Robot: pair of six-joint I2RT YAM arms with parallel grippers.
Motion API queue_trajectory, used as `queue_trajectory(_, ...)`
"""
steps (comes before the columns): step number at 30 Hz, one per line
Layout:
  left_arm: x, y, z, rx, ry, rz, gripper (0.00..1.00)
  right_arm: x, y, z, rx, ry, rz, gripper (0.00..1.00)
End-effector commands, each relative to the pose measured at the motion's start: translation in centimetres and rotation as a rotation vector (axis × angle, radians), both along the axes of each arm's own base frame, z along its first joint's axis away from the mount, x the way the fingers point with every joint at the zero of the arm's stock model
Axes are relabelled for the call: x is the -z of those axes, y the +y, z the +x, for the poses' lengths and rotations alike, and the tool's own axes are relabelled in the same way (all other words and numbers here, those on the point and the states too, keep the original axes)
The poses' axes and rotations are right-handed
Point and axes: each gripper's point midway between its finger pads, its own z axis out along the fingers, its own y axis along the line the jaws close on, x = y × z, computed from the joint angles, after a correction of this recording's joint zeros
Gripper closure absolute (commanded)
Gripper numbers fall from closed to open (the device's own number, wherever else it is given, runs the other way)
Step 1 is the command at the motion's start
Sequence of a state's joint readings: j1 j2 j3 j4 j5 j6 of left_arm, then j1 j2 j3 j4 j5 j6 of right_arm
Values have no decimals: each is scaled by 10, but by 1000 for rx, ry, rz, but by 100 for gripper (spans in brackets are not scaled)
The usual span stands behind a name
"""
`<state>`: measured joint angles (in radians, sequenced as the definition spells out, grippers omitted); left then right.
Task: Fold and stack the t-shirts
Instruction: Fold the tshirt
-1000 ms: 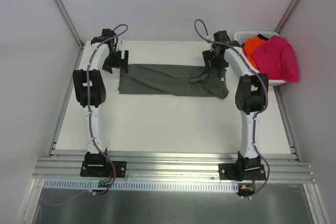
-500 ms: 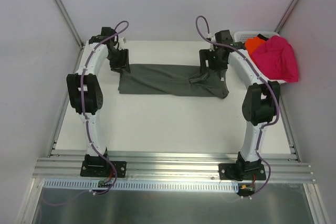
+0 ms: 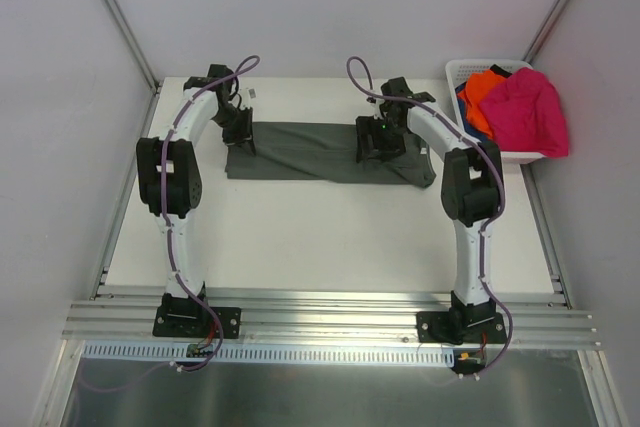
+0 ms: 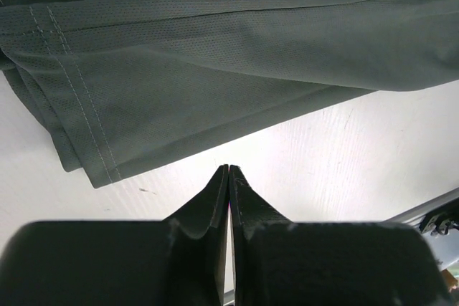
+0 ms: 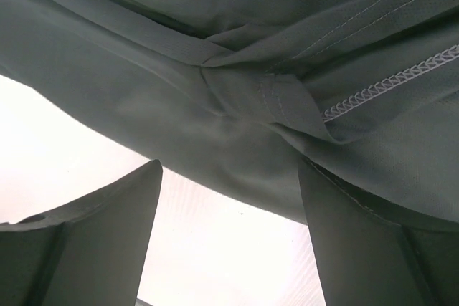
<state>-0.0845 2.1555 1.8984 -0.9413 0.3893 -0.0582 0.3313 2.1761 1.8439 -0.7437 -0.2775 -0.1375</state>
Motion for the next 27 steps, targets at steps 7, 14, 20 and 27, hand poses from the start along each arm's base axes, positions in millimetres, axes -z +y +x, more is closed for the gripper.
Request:
queue_trajectory(7,1,2,-4,-1,23,4,61,4,-4,23,26,-19,-3,20)
queue_trajectory(14,2,4,-8,-3,30,12,41,3,4,51,36,-75,-1,19)
queue_trajectory(20,1,8,-10,0,21,39,15,-12,19,79,29,-171,22,19)
queue_trajectory(27,6,7,-14,6,36,40,15,-41,51,101,-14,-294,67,18)
